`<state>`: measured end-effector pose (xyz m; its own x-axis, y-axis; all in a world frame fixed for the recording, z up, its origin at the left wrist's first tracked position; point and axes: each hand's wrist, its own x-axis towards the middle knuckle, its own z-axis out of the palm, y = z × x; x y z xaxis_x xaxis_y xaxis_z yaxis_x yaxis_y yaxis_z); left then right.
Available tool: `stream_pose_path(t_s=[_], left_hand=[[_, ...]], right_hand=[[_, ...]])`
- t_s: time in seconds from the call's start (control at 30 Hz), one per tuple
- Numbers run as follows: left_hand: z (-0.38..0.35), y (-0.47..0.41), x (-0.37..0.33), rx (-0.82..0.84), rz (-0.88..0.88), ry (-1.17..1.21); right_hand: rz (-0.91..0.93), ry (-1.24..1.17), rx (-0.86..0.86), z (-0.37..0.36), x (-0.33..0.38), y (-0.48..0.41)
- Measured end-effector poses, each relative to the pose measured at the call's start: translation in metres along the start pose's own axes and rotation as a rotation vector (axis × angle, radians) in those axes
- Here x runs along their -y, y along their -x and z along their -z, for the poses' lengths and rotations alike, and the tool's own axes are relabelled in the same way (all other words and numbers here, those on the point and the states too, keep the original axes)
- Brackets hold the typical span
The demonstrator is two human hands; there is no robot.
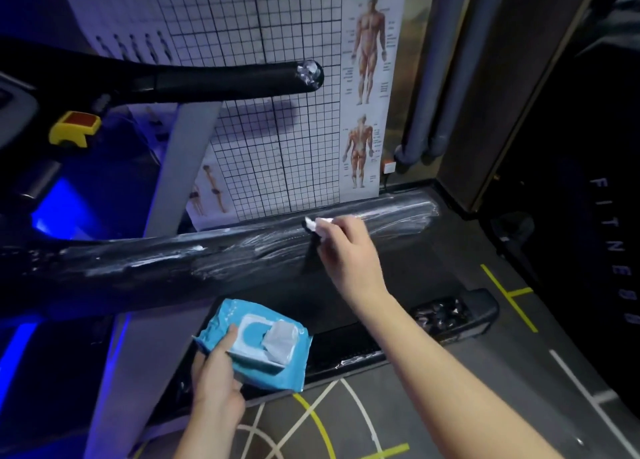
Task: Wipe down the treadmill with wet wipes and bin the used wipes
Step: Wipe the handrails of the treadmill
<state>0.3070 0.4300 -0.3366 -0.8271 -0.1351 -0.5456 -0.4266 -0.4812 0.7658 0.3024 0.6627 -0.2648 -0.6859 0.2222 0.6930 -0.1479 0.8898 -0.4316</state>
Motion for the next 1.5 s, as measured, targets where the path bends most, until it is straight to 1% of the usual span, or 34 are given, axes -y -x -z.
stream_pose_path(t_s=[0.07, 0.17, 0.23, 0.27, 0.3, 0.33, 0.4, 0.43, 0.47, 0.53, 0.6, 0.7, 0.77, 0.8, 0.83, 0.87, 0.93, 0.97, 1.0, 1.07, 1.17, 1.2, 1.23, 1.27, 1.3, 1.37, 1.4, 1.43, 1.5], left_hand=[[0.001, 0.0, -0.005, 0.001, -0.01, 0.007], [0.006, -0.002, -0.011, 0.015, -0.028, 0.022], [0.009, -0.004, -0.013, 0.001, -0.04, 0.036], [0.009, -0.005, -0.014, -0.006, -0.048, 0.038], [0.01, -0.006, -0.015, -0.012, -0.053, 0.037], [0.01, -0.006, -0.015, -0.015, -0.062, 0.038], [0.009, -0.003, -0.014, -0.022, -0.078, 0.04], [0.008, -0.003, -0.013, -0.028, -0.077, 0.042], [0.009, -0.003, -0.013, -0.034, -0.074, 0.042], [0.012, -0.004, -0.013, -0.043, -0.069, 0.029], [0.022, -0.005, -0.014, -0.047, -0.045, -0.008], [0.041, -0.004, -0.016, -0.064, 0.0, -0.046], [0.049, -0.004, -0.02, -0.074, 0.016, -0.033], [0.052, -0.005, -0.022, -0.08, 0.018, -0.02], [0.055, -0.005, -0.024, -0.091, 0.015, -0.002], [0.057, -0.006, -0.027, -0.099, 0.006, 0.016], [0.065, -0.008, -0.031, -0.098, 0.0, 0.024], [0.069, -0.009, -0.034, -0.088, 0.013, 0.022], [0.074, -0.011, -0.035, -0.079, 0.015, 0.022], [0.082, -0.01, -0.042, -0.093, -0.005, 0.067], [0.101, -0.015, -0.052, -0.099, 0.044, 0.127], [0.11, -0.019, -0.055, -0.099, 0.059, 0.155], [0.117, -0.02, -0.061, -0.11, 0.07, 0.169], [0.122, -0.017, -0.069, -0.105, 0.071, 0.163], [0.126, -0.017, -0.076, -0.109, 0.057, 0.175], [0.136, -0.019, -0.092, -0.152, -0.022, 0.203], [0.143, -0.021, -0.1, -0.17, -0.058, 0.196], [0.149, -0.025, -0.109, -0.192, -0.083, 0.185], [0.162, -0.032, -0.126, -0.212, -0.098, 0.155]], right_hand=[[-0.058, 0.046, -0.077, 0.002, -0.012, -0.01], [-0.298, 0.126, -0.258, 0.03, -0.047, -0.023], [-0.422, 0.16, -0.311, 0.044, -0.056, -0.03], [-0.427, 0.169, -0.318, 0.044, -0.05, -0.033], [-0.377, 0.168, -0.301, 0.039, -0.035, -0.035], [-0.276, 0.145, -0.252, 0.03, -0.016, -0.034], [-0.022, 0.089, -0.066, 0.004, 0.027, -0.026], [0.064, 0.079, 0.019, -0.008, 0.043, -0.021], [0.103, 0.084, 0.055, -0.016, 0.05, -0.017], [0.05, 0.117, 0.003, -0.018, 0.039, -0.018], [-0.091, 0.167, -0.09, -0.005, 0.015, -0.018], [-0.306, 0.246, -0.181, 0.015, -0.013, -0.022], [-0.41, 0.184, -0.23, 0.016, -0.005, -0.026], [-0.418, 0.116, -0.235, 0.011, 0.01, -0.027], [-0.377, 0.048, -0.216, 0.003, 0.029, -0.027], [-0.296, -0.013, -0.16, -0.008, 0.053, -0.026], [-0.101, -0.1, 0.022, -0.032, 0.096, -0.016], [-0.039, -0.123, 0.085, -0.042, 0.109, -0.01], [-0.017, -0.132, 0.106, -0.049, 0.114, -0.006], [-0.079, -0.121, 0.04, -0.05, 0.105, -0.007], [-0.32, -0.038, -0.114, -0.04, 0.087, -0.015], [-0.372, -0.021, -0.149, -0.039, 0.088, -0.019], [-0.381, -0.014, -0.166, -0.042, 0.096, -0.023], [-0.342, -0.021, -0.159, -0.048, 0.111, -0.025], [-0.264, -0.043, -0.129, -0.057, 0.132, -0.025], [-0.089, -0.118, -0.045, -0.081, 0.182, -0.018], [-0.032, -0.148, -0.001, -0.094, 0.205, -0.014], [-0.009, -0.157, 0.028, -0.105, 0.223, -0.01], [-0.037, -0.112, 0.03, -0.119, 0.237, -0.008]])
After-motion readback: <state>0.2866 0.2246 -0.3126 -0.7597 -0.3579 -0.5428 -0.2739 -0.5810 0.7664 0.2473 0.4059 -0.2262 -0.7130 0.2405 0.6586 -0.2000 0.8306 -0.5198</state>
